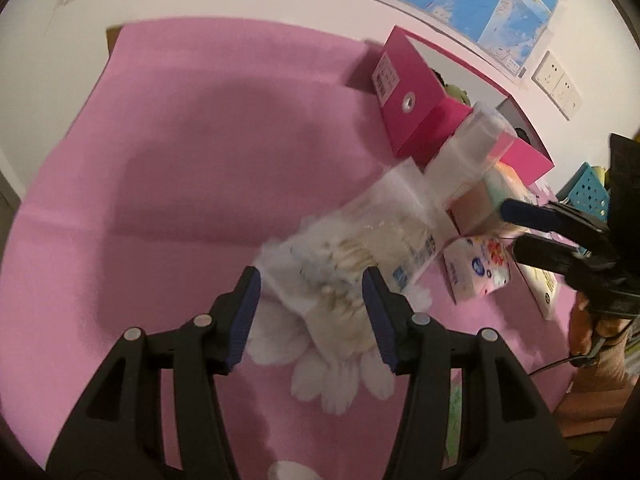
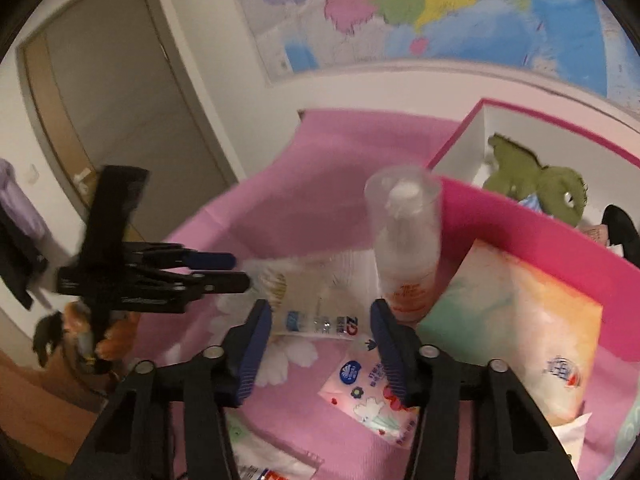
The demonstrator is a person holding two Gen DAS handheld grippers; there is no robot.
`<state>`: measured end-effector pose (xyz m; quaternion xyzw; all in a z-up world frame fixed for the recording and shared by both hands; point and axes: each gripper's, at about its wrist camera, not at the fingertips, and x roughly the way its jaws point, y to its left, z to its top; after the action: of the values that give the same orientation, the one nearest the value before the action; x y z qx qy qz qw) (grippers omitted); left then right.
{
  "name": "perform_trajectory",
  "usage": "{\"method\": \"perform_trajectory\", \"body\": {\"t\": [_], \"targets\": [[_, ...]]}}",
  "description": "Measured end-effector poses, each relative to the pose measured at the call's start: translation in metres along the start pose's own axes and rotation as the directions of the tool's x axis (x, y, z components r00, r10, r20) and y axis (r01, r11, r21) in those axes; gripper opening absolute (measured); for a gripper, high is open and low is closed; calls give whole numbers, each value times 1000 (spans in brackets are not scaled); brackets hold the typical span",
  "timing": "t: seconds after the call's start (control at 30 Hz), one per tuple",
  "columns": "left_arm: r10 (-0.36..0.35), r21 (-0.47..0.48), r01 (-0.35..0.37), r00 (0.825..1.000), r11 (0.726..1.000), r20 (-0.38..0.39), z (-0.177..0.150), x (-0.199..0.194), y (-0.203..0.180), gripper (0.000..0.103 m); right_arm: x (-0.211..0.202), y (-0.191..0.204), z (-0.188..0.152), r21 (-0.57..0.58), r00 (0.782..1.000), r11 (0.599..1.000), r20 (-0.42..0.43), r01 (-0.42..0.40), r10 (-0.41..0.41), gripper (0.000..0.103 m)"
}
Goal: Organize soft objects
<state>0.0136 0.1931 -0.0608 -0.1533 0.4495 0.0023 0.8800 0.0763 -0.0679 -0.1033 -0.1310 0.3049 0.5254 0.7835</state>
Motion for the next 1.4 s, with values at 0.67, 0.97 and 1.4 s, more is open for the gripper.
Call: {"method": "perform_trajectory", "body": {"t": [0.67, 0.97, 1.4], "targets": [[-83, 21, 84, 996, 996, -28, -15, 9, 6, 55, 59, -11, 4, 72, 960, 970, -176, 232, -217, 33], [-134, 17, 134, 990, 991, -32, -16, 10, 8, 55, 40, -20, -4, 112, 989, 987, -110, 115, -103, 8], [-241, 98, 243, 970, 965, -37, -19, 8, -37, 52, -32, -13, -26, 126, 999, 992, 33, 14, -18, 5]]}}
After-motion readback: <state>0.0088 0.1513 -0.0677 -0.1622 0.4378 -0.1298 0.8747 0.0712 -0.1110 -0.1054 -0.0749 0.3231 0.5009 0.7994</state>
